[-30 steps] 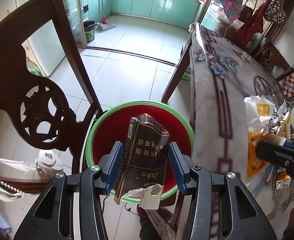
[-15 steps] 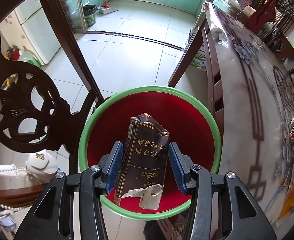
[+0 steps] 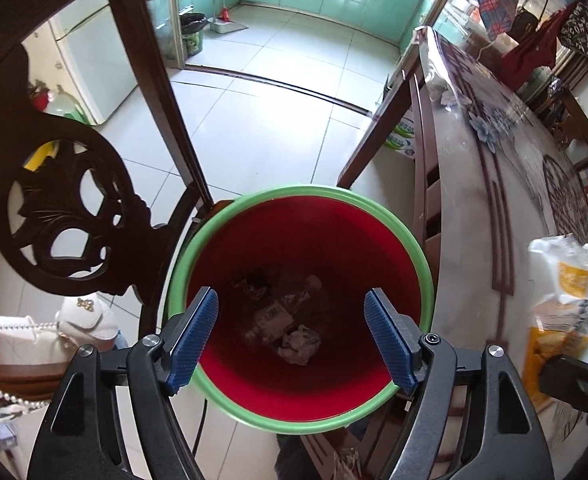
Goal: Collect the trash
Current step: 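Open both grippers to drop the box and wrapper into the bucket, then grasp the crumpled brown paper with the right gripper while the left grasps a clear plastic bag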
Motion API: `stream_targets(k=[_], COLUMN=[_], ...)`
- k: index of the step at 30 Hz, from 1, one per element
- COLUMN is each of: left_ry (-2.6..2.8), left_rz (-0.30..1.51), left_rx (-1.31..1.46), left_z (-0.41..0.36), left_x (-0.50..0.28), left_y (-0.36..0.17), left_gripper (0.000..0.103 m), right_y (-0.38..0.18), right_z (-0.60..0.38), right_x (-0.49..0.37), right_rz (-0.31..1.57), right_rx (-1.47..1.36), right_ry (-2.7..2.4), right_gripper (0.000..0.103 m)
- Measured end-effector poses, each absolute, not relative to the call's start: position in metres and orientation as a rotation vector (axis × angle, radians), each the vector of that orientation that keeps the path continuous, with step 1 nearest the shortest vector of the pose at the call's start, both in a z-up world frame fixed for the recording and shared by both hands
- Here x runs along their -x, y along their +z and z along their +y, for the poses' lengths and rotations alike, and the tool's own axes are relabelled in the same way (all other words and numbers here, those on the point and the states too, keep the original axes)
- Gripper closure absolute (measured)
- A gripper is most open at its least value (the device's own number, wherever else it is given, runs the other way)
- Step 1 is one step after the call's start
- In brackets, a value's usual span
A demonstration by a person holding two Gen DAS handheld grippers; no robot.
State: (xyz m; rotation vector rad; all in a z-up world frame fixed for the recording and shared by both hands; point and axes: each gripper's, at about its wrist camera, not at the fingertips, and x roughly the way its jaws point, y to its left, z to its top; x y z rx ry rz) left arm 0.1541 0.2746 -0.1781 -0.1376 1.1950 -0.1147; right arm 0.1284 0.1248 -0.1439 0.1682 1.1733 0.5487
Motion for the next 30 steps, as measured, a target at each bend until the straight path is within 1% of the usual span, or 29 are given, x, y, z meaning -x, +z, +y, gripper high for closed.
stream_targets(k=[2,5,6,9,20,23,27,30], left_ry=[-0.098,-0.071,-0.064,-0.052,-0.021,-0.026,-0.021,-0.033], left_rz=[1.179,1.158,1.150,1.137,1.093,1.105,1.090,1.087], left_rx=[0.151,0.170,0.178,0.189,0.158,0.146,0.138,0.153], left_z=[0.280,0.287,0.290,0.293,0.294,0.287,0.271,0.252], left_x=[-0.153,-0.152,-0.151,-0.148,-0.121,-0.111,-0.095,-0.085], left_y=[-0.173,-0.166,-0.164,-0.159,-0.139,-0.135,-0.126,-0.119], left_gripper=[0.027,0.026,0.026,0.025,0.025,0.025,0.025,0.025], right_y=[-0.147,-0.152,-0.153,-0.153,-0.134,-0.125,-0.117,-0.110], right_z=[0.128,0.131,0.131,0.128,0.086,0.064,0.025,-0.015], right_x=[-0.131,-0.134,-0.135,-0.134,-0.099,-0.083,-0.064,-0.051], right_rz=[1.171,1.178,1.172,1.164,1.128,1.092,1.063,1.044], right_rx=[-0.159,-0.172,-0.182,-0.194,-0.158,-0.150,-0.161,-0.151], right_ry=[0.539,0.533,0.534,0.526,0.465,0.422,0.361,0.311], right_gripper=[0.081,0.067,0.065,0.063,0.062,0.062,0.056,0.056])
